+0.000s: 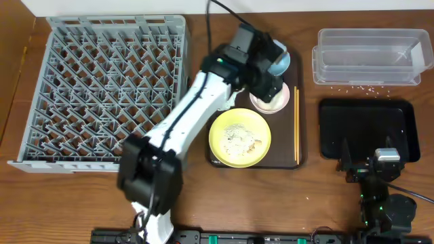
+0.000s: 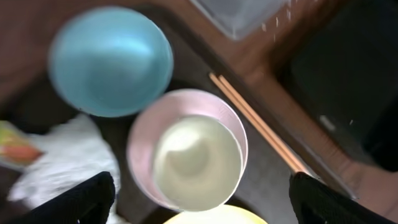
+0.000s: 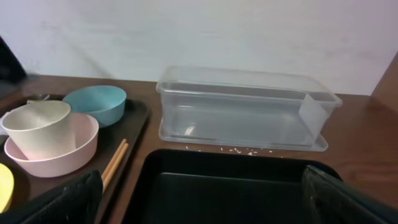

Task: Sort waste into correct bins and load items into the dishwasher
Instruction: 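Lower the left gripper onto the rim of the cream cup, then close the left gripper on the cream cup rim and lift it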

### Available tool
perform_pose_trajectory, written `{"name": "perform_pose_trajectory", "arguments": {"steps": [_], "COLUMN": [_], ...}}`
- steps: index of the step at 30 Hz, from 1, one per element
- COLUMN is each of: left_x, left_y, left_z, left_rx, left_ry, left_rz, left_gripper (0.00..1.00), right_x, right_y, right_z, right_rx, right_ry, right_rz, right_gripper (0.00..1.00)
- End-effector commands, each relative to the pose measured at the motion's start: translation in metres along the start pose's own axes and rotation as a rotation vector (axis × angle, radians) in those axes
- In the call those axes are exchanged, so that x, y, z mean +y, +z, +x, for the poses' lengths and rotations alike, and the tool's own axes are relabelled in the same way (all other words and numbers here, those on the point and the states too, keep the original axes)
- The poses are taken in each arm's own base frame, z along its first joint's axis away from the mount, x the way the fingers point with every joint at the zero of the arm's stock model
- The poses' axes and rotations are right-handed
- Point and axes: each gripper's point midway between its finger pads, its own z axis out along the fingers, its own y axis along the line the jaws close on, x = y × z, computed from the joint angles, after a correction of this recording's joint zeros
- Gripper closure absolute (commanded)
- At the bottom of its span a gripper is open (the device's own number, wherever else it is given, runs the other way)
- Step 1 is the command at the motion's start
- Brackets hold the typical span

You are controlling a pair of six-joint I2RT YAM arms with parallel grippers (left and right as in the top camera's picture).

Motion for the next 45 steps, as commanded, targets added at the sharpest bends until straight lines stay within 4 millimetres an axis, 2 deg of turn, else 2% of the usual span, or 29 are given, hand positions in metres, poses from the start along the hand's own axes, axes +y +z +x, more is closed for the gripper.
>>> {"name": "perform_pose_trajectory", "arguments": {"steps": [1, 6, 8, 15, 22, 31, 40, 45], "left_x": [-0.022, -0.03, -0.029, -0.022, -0.029, -0.026, -0.025, -0.023], "left_y": [0.022, 0.04, 0.044, 0.045, 0.052, 0.08, 0.083, 0.088], "left_z": [0.009, 0.016, 0.018, 0.02, 0.024, 0.046, 0.041, 0.046], "left_rx": [0.037, 0.073, 0.084, 0.097, 0.104, 0.169, 0.149, 0.163], "left_ry": [0.093, 0.133, 0.143, 0.149, 0.141, 0.112, 0.1, 0.093], "left_rz": [0.052, 0.029, -0.002, -0.051, -0.006, 0.011, 0.006, 0.007], "left_gripper": [0.1, 0.11, 0.15, 0.16, 0.19, 0.22, 0.3, 0.33], "right_x": [-0.001, -0.001, -0.001, -0.001, -0.001, -0.001, -0.001, -0.001], "right_y": [0.0, 0.0, 0.0, 0.0, 0.0, 0.0, 0.0, 0.0], "right_z": [0.0, 0.0, 0.0, 0.0, 0.0, 0.0, 0.0, 0.0], "right_rx": [0.0, 0.0, 0.0, 0.0, 0.0, 0.0, 0.0, 0.0], "right_ry": [-0.014, -0.014, -0.014, -0.014, -0.015, -0.014, -0.014, -0.014], "right_rz": [0.004, 0.005, 0.004, 0.004, 0.004, 0.004, 0.005, 0.004], "right_gripper": [0.01, 0.01, 0.01, 0.01, 0.01, 0.01, 0.01, 0.01]}}
